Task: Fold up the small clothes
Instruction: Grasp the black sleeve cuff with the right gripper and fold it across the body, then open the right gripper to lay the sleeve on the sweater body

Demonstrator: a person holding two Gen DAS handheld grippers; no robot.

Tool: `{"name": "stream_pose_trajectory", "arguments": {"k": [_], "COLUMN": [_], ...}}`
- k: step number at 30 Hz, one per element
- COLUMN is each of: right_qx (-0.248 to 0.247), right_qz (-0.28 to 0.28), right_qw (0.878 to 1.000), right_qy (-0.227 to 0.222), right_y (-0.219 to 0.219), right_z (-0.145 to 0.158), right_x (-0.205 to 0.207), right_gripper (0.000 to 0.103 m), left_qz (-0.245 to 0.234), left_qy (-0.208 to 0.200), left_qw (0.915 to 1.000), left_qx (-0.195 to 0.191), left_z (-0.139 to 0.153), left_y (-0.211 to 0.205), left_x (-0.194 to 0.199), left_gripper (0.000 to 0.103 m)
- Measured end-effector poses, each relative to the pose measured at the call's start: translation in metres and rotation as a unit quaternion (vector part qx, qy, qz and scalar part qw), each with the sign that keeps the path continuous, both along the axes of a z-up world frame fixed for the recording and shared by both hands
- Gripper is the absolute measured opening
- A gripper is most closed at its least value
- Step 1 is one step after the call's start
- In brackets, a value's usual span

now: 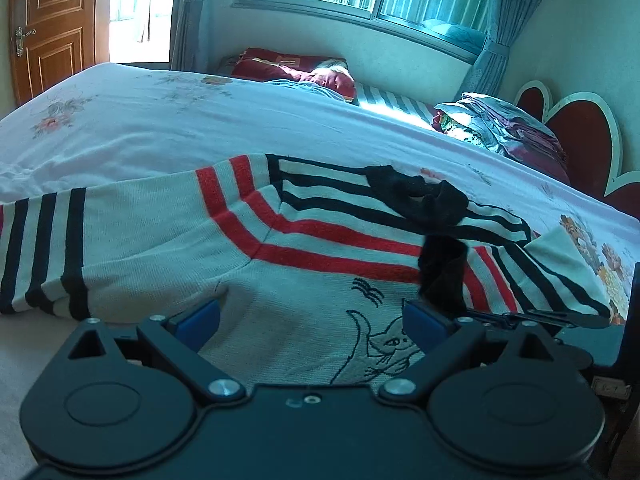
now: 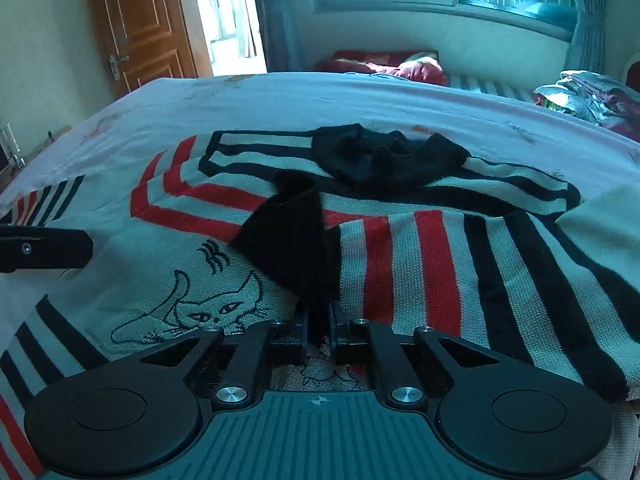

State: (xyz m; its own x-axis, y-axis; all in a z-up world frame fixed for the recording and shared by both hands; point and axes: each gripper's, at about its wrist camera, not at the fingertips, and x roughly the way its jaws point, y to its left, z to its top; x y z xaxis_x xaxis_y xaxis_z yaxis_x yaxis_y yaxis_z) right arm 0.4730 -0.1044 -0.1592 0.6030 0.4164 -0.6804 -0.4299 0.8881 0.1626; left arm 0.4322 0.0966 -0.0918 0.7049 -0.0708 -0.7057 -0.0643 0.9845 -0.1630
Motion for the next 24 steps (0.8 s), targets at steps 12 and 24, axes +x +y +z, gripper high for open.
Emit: {"name": "stream_pose_trajectory", "arguments": {"k": [12,24], "right_qx": [0.048,0.024], "right_qz": [-0.114,-0.221], "right_qw": [0.991,0.975], "right_qy": [-0.056,0.013], "right_y": [-0.096,-0.179], "right_z": [0.049,0.015], "right_x": [-0.038,-0.065], "right_gripper": [0.025,0.025], "left_qz": [-0.061,-0.069], "left_qy": [0.041,0.015], "left_qw": [0.9902,0.9901], "left_qx": [-0.119,-0.121], "left_z": [-0.047,-0.046], "left_y": [-0.046,-0.053], "left_x": [0.050,0.075], "left_gripper": [0.071,0.009]}}
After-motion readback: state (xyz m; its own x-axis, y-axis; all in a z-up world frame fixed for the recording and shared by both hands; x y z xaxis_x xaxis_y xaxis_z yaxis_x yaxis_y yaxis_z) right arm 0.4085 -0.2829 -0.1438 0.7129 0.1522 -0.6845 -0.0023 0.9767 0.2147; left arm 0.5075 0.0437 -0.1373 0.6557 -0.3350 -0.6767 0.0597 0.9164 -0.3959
